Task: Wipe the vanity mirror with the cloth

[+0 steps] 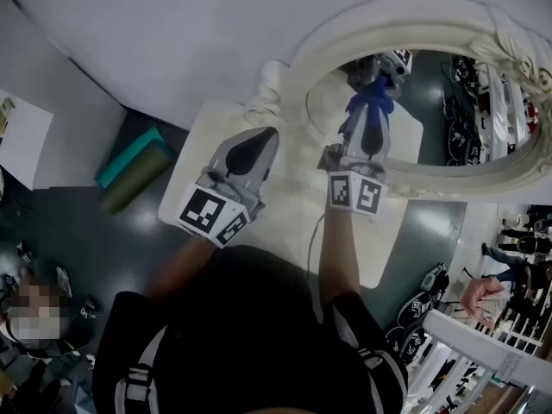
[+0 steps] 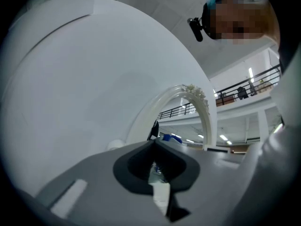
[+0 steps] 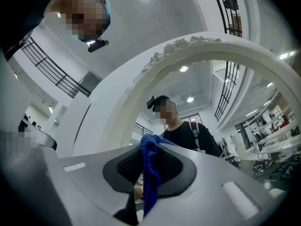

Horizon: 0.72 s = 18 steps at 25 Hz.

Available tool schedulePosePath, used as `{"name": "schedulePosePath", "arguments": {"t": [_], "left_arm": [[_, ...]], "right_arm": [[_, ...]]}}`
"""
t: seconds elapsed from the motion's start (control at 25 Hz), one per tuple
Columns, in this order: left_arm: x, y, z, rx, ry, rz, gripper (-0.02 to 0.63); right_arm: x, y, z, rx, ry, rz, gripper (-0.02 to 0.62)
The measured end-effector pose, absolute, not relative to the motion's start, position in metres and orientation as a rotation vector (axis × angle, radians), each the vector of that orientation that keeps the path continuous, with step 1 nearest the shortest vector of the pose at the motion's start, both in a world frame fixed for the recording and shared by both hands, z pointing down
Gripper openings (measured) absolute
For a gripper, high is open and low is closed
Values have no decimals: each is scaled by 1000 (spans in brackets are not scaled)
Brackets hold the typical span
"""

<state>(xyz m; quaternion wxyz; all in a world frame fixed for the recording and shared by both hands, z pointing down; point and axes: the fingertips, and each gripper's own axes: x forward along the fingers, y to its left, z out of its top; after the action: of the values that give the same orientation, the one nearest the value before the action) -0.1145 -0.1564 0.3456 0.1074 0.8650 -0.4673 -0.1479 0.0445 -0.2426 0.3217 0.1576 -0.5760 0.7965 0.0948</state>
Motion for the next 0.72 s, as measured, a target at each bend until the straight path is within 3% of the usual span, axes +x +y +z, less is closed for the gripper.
{"name": "schedulePosePath", "arguments": {"t": [0.32, 0.72], "left_arm": [[-150, -153, 354, 2517, -1426, -432, 9], [-160, -147, 359, 2483, -1452, -432, 9]], "right_arm": [[-16, -251, 341, -1541, 2360, 216, 43], [-37, -252, 348, -1375, 2414, 121, 43]]}}
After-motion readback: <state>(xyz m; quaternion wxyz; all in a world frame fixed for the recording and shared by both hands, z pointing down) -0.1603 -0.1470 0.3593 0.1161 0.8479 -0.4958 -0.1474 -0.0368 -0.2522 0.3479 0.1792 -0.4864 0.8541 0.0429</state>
